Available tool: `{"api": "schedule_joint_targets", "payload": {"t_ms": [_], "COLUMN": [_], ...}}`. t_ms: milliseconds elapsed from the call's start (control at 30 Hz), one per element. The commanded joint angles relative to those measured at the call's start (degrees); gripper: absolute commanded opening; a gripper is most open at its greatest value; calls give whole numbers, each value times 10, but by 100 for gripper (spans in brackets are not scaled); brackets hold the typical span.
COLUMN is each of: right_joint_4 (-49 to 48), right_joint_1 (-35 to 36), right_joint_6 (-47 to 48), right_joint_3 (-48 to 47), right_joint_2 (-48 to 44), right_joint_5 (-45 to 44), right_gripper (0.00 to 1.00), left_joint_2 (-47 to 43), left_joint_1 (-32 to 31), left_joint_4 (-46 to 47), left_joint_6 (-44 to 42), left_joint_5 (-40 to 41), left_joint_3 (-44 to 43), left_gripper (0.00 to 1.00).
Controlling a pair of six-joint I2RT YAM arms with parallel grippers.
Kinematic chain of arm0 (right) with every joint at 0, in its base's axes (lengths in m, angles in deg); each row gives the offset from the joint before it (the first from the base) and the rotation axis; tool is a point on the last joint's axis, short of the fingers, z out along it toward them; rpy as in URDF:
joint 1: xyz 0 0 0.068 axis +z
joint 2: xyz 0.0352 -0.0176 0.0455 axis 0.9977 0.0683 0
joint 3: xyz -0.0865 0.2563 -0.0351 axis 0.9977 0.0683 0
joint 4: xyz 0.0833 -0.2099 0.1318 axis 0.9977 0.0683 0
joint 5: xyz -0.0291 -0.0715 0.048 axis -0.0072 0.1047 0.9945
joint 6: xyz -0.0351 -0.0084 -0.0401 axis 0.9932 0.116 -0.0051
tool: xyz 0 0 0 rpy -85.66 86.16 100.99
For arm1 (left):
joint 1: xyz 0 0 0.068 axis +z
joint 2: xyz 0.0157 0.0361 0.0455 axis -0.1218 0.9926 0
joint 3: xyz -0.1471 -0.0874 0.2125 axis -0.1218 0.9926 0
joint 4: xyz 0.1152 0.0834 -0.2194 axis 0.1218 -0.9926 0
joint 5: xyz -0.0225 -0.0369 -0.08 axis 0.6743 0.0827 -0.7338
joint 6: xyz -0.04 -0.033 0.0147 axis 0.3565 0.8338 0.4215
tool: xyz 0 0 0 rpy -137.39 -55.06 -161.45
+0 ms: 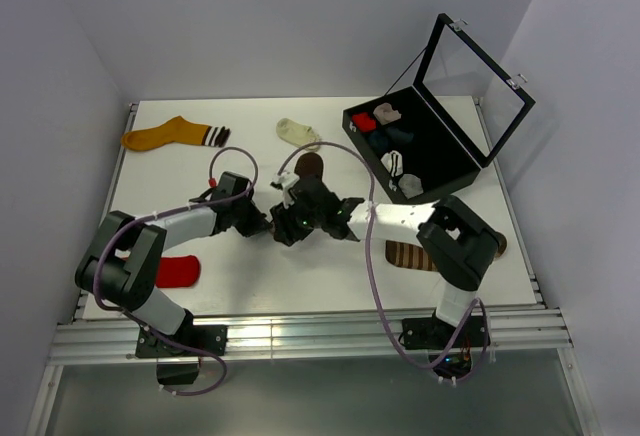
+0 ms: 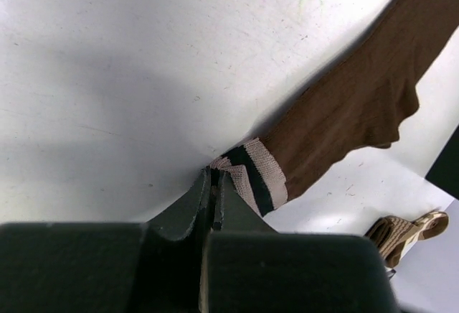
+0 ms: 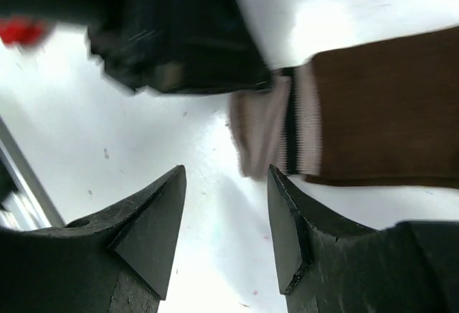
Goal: Roll the socks
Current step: Roll the sock at the center of the board.
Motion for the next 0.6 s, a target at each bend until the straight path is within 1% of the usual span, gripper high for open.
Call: {"api": "schedule_joint_targets", "payload": {"t_ms": [0,133,333,433,467,533,567], "right_joint_4": [-28,-42,-58,-66,-69,-71,-71], "right_joint_1": [28,51,53,53,53,53,53], "right_joint_6": [57,68,66,67,66,68,66], "right_joint_3": [6,7,3,3,4,3,2], "right_joint_2": [-4,12,40,50,52,57,61], "right_joint_5": [-92,-120,-129,-129,-130,-127,-125], "right_gripper": [56,53,49,44,41,38,33], "left_joint_2": [24,28,30,30,31,31,30], "left_joint_1": [0,0,0,0,0,0,0], "left_joint_4": [-89,-96,-109,-113,-115,-116,-116], "left_joint_6": [-29,-29,-30,-30,-31,-31,-31], "left_joint_5": [23,21,22,22,22,23,23], "left_joint_3": [-9,-17,-24,-24,-26,-26,-26], "left_gripper": [1,1,0,1,0,0,1]}}
